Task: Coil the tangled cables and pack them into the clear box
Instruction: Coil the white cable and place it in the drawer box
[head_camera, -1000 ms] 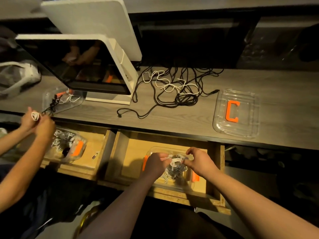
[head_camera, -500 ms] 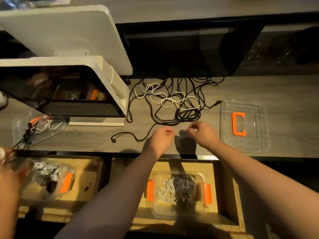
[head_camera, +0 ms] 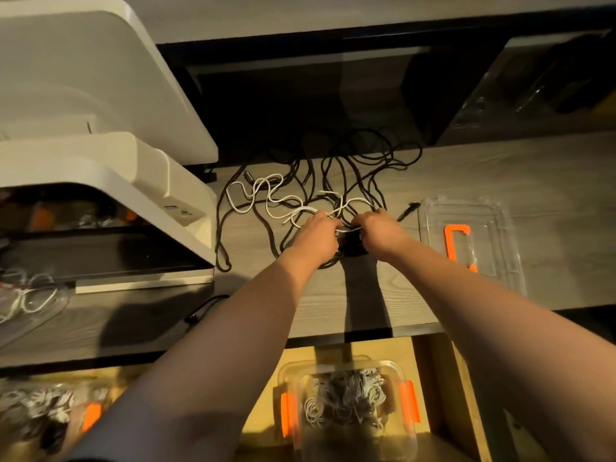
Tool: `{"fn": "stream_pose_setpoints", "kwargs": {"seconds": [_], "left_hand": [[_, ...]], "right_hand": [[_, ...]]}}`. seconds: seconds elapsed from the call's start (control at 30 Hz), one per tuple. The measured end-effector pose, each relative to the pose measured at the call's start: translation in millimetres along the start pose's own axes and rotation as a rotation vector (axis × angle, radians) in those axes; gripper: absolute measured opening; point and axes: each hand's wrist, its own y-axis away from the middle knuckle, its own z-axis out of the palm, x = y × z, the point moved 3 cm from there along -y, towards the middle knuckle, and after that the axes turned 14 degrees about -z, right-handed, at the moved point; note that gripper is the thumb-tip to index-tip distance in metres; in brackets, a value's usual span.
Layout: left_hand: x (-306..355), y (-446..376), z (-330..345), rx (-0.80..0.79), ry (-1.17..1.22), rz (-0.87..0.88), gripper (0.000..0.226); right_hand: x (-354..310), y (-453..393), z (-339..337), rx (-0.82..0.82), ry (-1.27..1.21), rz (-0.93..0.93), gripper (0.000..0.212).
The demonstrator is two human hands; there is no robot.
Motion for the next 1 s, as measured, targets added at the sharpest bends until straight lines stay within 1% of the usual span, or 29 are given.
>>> {"fn": "stream_pose_setpoints", "kwargs": {"seconds": [0.03,0.1,0.13,0.23,0.3,0.4,0.47,0.6,0.67,0.73,0.87,1.0], "left_hand": [[-0.7,-2.6,1.3,-0.012,-0.031,0.008,0.032],[-3.7,-4.9,2.9,-0.002,-0.026,0.033,0.019],[-5.4,-4.3,1.6,0.018,-0.004,0.055,0.015],[-10.0,3.7,-8.1,0.120,0.105,0.102,0.013],[-12.5,16.9,-15.4,0.178,0.200,0.106,0.009],[-14.2,44.1,-20.3,0.226,0.329,0.078,0.010],[-11.5,63.6,-21.0,0.248,0.414,0.032,0.013],[-9.1,104.4,-18.7,0.260,0.559,-0.094,0.021],[-10.1,127.6,-12.2,0.253,0.621,-0.142,0.026],[-10.9,149.2,-6.0,0.284,0.694,-0.175,0.030],[-10.3,190.3,3.9,0.322,0.890,-0.252,0.026],[-4.6,223.6,7.4,0.374,0.909,-0.277,0.026]], "right_hand": [[1.0,-1.9,0.9,-0.019,0.043,-0.013,0.038],[1.6,-4.1,1.2,-0.007,0.094,-0.050,0.033],[1.3,-4.6,0.1,0.020,0.108,-0.074,0.030],[-1.0,-0.1,-6.1,0.145,0.118,-0.136,0.021],[-5.1,10.6,-8.6,0.252,0.013,-0.155,0.020],[-15.8,37.6,-16.5,0.413,-0.305,-0.123,0.022],[-23.7,61.7,-27.6,0.465,-0.484,-0.127,0.022],[-36.4,108.4,-50.5,0.539,-0.755,-0.150,0.023],[-41.0,132.2,-56.7,0.599,-0.867,-0.139,0.025],[-44.6,156.2,-62.2,0.649,-0.943,-0.142,0.024],[-48.0,200.7,-63.5,0.658,-1.086,-0.169,0.023],[-38.0,233.8,-67.0,0.601,-1.085,-0.197,0.022]]}}
